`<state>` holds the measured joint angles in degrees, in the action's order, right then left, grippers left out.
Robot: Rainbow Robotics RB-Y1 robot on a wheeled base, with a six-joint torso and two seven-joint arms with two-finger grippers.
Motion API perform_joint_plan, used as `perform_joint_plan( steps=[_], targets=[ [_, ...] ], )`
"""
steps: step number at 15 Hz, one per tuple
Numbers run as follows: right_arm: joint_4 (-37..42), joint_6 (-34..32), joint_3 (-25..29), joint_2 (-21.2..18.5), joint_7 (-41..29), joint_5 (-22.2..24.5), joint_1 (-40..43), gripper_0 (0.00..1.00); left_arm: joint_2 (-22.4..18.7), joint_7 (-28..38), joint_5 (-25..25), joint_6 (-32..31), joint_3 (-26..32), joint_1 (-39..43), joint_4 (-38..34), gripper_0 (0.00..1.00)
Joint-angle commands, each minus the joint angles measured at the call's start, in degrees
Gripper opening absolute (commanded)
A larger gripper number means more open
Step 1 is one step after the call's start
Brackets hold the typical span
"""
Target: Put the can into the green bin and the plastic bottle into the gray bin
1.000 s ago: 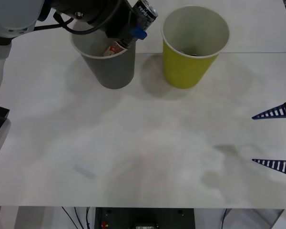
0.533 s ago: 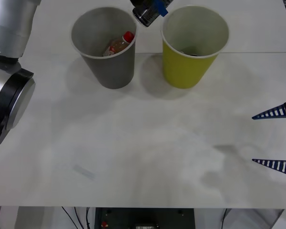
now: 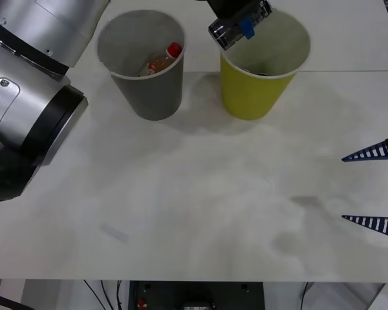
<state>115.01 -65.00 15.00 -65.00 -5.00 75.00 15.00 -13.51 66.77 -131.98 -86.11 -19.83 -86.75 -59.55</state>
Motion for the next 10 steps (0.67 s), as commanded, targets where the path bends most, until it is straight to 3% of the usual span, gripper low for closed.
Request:
perform_joint_plan(
  steps=[1,6,10],
  targets=[
    [-0.01,0.00,0.00,0.00,0.00,0.00,0.00,1.00,1.30,0.03,-0.91,6.30,-0.03,0.01,2.95,0.01],
    [-0.01,0.00,0.00,0.00,0.00,0.00,0.00,1.00,3.85,-0.67,-1.18,17.38,-0.03,0.01,8.92,0.01],
    [-0.01,0.00,0.00,0.00,0.00,0.00,0.00,1.00,5.78,-0.32,-1.97,19.40,-1.97,0.01,9.98,0.01]
  ],
)
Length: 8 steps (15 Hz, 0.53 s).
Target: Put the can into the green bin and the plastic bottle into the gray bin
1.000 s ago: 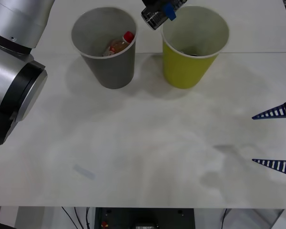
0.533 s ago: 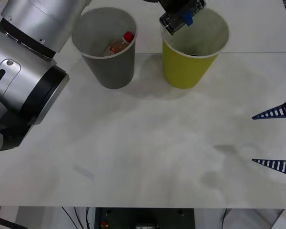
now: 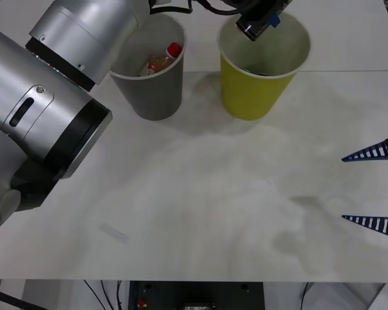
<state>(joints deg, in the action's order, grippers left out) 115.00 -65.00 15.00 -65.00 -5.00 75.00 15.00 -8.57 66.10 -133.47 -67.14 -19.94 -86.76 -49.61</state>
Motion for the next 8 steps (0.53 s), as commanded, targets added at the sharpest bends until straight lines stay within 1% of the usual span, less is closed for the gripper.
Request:
perform_joint_plan(
  steps=[1,3,6,7,8],
  targets=[
    [0.00,0.00,0.00,0.00,0.00,0.00,0.00,1.00,1.10,0.78,-0.48,0.69,-3.35,0.01,0.04,0.02],
    [0.00,0.00,0.00,0.00,0.00,0.00,0.00,1.00,1.27,1.31,-0.30,1.31,-5.29,0.01,-0.05,0.02],
    [0.00,0.00,0.00,0.00,0.00,0.00,0.00,1.00,1.27,1.31,0.05,1.39,-5.29,-0.08,-0.05,0.04],
    [0.00,0.00,0.00,0.00,0.00,0.00,0.00,1.00,1.27,1.40,0.14,1.39,-5.29,-0.08,-0.05,0.10],
    [0.00,0.00,0.00,0.00,0.00,0.00,0.00,1.00,1.27,1.40,0.14,1.66,-5.20,-0.08,-0.05,0.40]
  ],
)
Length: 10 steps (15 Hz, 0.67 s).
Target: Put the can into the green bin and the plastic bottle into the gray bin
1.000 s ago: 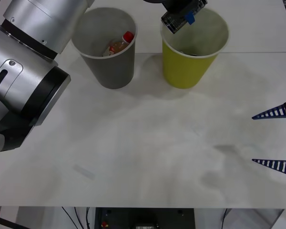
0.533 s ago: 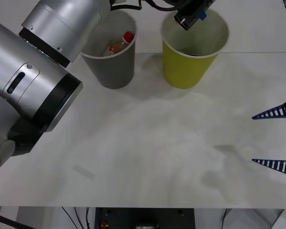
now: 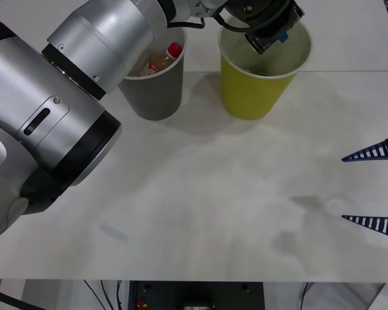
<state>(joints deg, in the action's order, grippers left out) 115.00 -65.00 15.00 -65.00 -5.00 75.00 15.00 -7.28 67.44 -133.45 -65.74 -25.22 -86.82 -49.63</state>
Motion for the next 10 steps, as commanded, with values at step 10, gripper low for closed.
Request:
perform_joint_plan(
  steps=[10],
  targets=[
    [0.00,0.00,0.00,0.00,0.00,0.00,0.00,1.00,-8.11,-2.31,12.51,-7.74,0.35,-4.41,0.50,1.00]
  ],
)
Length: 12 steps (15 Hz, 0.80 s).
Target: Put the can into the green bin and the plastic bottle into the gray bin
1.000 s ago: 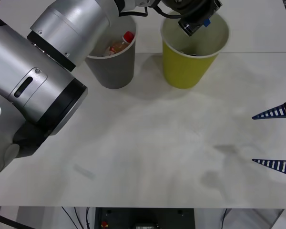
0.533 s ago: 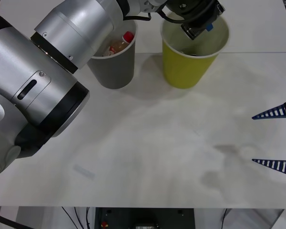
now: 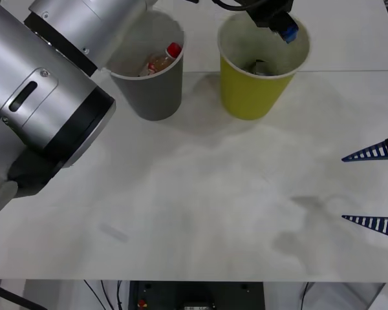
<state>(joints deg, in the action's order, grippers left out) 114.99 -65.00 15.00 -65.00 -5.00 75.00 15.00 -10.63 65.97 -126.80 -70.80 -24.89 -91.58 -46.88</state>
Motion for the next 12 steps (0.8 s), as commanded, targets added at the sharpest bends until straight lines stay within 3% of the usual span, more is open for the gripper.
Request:
perform_joint_plan(
  steps=[1,6,12],
  targets=[
    [0.01,0.00,0.00,0.00,0.00,0.00,0.00,1.00,-7.03,-1.11,8.67,-3.73,0.02,0.96,-3.84,1.00],
    [0.01,0.00,0.00,0.00,0.00,0.00,0.00,1.00,-20.92,-4.01,19.84,-9.45,0.02,8.26,-17.72,1.00],
    [0.01,0.00,0.00,0.00,0.00,0.00,0.00,1.00,-38.50,-17.72,32.23,-9.53,0.72,21.62,-32.49,1.00]
  ],
)
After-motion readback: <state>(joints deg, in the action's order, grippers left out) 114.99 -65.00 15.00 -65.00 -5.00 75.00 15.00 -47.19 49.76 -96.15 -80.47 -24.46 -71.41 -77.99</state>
